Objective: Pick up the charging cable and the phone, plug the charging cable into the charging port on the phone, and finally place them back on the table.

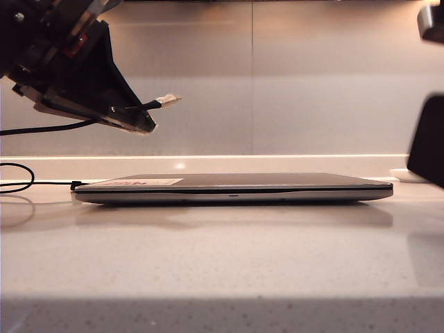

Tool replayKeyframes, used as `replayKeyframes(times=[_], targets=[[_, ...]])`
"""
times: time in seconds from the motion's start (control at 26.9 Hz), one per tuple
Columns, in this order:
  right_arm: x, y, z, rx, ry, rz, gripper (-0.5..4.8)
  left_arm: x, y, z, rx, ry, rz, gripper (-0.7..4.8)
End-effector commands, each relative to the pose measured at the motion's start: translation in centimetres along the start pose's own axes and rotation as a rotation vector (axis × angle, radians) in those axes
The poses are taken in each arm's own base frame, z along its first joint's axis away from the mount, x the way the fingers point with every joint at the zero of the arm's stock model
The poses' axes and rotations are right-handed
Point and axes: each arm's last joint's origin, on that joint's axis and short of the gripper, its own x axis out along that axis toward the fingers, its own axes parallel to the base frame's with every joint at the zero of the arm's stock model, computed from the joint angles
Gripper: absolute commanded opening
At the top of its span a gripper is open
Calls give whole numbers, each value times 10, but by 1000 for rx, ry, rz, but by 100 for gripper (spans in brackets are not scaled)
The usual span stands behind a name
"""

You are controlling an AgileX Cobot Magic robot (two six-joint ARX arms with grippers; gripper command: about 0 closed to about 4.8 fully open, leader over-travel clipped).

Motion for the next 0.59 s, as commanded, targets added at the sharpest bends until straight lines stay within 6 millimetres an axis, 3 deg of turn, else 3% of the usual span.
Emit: replayKeyframes(times=[0.04, 0.19, 0.33, 0.59], targets=[[10, 4, -1, -44, 119, -83, -8, -1, 0, 2, -1, -14, -3, -6], [20, 6, 4, -43, 177, -104, -3, -1, 0, 2, -1, -13, -3, -6], [27, 7, 8, -43, 204, -113, 79, -1, 0, 2, -1, -13, -3, -6], [30, 9, 13, -44, 165, -99, 109, -1, 0, 2, -1, -13, -3, -6]])
